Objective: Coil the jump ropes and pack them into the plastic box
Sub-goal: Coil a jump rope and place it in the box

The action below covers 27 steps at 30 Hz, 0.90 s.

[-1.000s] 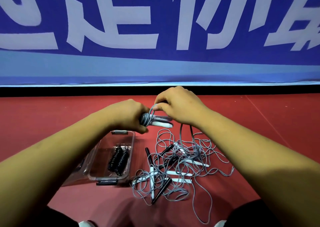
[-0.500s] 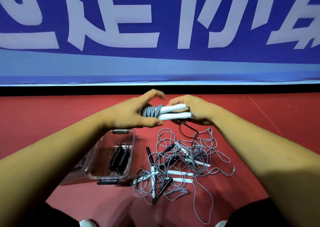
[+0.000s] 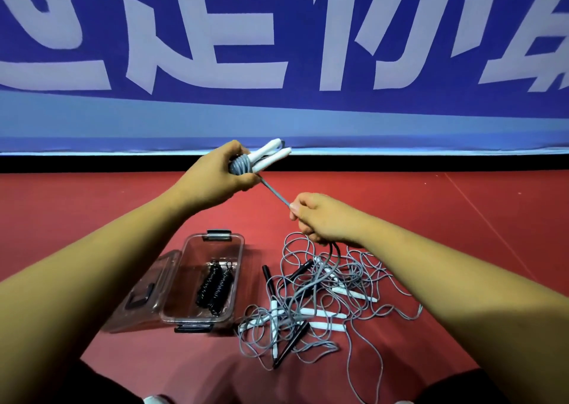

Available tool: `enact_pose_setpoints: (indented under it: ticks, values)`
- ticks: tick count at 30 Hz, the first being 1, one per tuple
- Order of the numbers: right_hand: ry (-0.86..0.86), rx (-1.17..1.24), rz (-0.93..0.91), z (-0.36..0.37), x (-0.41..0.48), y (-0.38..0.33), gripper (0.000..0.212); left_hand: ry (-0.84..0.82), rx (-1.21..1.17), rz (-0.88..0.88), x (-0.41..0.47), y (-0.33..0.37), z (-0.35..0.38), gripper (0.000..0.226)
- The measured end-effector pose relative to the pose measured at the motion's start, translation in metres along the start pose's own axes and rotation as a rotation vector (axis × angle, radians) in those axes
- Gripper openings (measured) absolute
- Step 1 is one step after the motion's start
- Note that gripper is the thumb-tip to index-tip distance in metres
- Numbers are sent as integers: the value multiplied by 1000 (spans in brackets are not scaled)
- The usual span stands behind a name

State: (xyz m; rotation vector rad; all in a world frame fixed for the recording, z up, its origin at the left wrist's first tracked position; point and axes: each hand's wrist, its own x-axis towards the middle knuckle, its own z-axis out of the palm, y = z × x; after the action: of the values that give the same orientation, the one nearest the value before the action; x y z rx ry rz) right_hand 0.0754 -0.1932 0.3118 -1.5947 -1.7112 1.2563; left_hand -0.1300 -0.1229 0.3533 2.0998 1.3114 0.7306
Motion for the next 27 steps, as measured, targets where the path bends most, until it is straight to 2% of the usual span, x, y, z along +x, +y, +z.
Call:
enact_pose_setpoints:
  ticks: [2, 4, 7, 11, 14, 16, 18, 22, 27]
  values:
    - [76, -275, -140, 1, -2, -15, 21, 90, 179, -3, 3, -7, -1, 32]
    - [103, -503, -256, 4, -4, -29, 22, 97, 249, -5, 5, -12, -1, 35]
    - [177, -728, -330, 5, -9, -41, 26, -12, 455, 10, 4, -16, 3, 38]
    - [318, -898, -378, -4, -11, -48, 17, -225, 675, 46, 0, -8, 13, 41]
    - [396, -864, -396, -15, -9, -47, 20, -307, 697, 169, -5, -1, 18, 38]
    - [430, -810, -401, -24, -7, -43, 18, -361, 648, 243, -9, 9, 20, 44]
    - [434, -719, -376, -32, -5, -38, 15, -382, 601, 290, -13, 18, 21, 39]
    - [354, -466, -337, -43, -2, -30, 9, -400, 565, 393, -17, 19, 23, 27]
    - [202, -203, -335, -46, -3, -20, 5, -445, 403, 416, -20, 16, 15, 27]
